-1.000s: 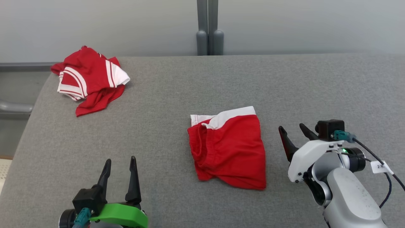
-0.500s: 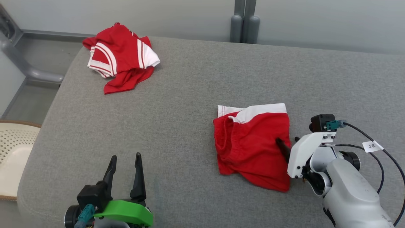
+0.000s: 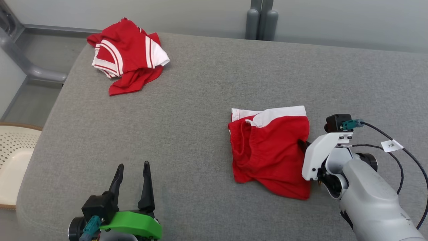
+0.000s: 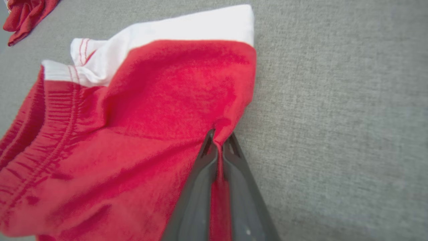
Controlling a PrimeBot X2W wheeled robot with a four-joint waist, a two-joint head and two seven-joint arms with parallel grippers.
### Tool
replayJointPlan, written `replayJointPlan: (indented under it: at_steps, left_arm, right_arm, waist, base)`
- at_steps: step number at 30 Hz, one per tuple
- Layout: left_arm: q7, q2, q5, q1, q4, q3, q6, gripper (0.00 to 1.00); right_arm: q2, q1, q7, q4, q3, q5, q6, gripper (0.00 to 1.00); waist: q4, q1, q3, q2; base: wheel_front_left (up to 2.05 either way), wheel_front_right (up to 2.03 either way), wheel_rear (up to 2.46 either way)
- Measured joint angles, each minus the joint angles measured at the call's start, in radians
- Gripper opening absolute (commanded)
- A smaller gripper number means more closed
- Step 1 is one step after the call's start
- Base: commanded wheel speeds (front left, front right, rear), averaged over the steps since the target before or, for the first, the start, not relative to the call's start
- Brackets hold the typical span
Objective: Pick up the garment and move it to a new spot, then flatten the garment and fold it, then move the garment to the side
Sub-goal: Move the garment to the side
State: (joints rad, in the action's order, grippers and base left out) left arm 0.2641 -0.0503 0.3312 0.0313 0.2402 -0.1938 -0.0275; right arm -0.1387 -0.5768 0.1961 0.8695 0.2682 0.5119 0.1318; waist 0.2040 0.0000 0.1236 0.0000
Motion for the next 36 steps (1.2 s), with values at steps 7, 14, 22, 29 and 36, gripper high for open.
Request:
replayJointPlan:
  at_steps: [7,14,22,29,36]
  left_arm:
    - [0.000,0.000,-0.033,0.019,-0.010,-0.001,0.010,1.00]
    - [0.000,0.000,-0.077,0.078,-0.022,-0.002,0.031,1.00]
    - [0.000,-0.021,-0.112,0.141,-0.027,-0.015,0.049,1.00]
    - [-0.009,-0.035,-0.133,0.186,-0.030,-0.035,0.055,1.00]
    - [-0.026,-0.052,-0.140,0.211,-0.054,-0.041,0.054,1.00]
  right_arm:
    - [-0.051,-0.057,-0.083,0.027,0.014,-0.016,0.000,0.00]
    - [-0.099,-0.126,-0.143,0.064,-0.009,-0.022,0.000,0.00]
    - [-0.095,-0.178,-0.191,0.084,-0.029,0.001,0.000,0.00]
    - [-0.081,-0.210,-0.230,0.105,-0.028,0.023,0.000,0.00]
    - [-0.092,-0.288,-0.268,0.164,-0.031,0.013,0.000,0.00]
  waist:
    - [-0.071,0.0000,0.019,0.0000]
    - [-0.212,0.0000,0.052,0.0000]
    - [-0.388,0.0000,0.099,0.0000]
    - [-0.525,0.0000,0.153,0.0000]
    - [-0.578,0.0000,0.234,0.0000]
  base:
    - [0.00,0.00,0.00]
    - [0.00,0.00,0.00]
    - [0.00,0.00,0.00]
    - [0.00,0.00,0.00]
    - [0.00,0.00,0.00]
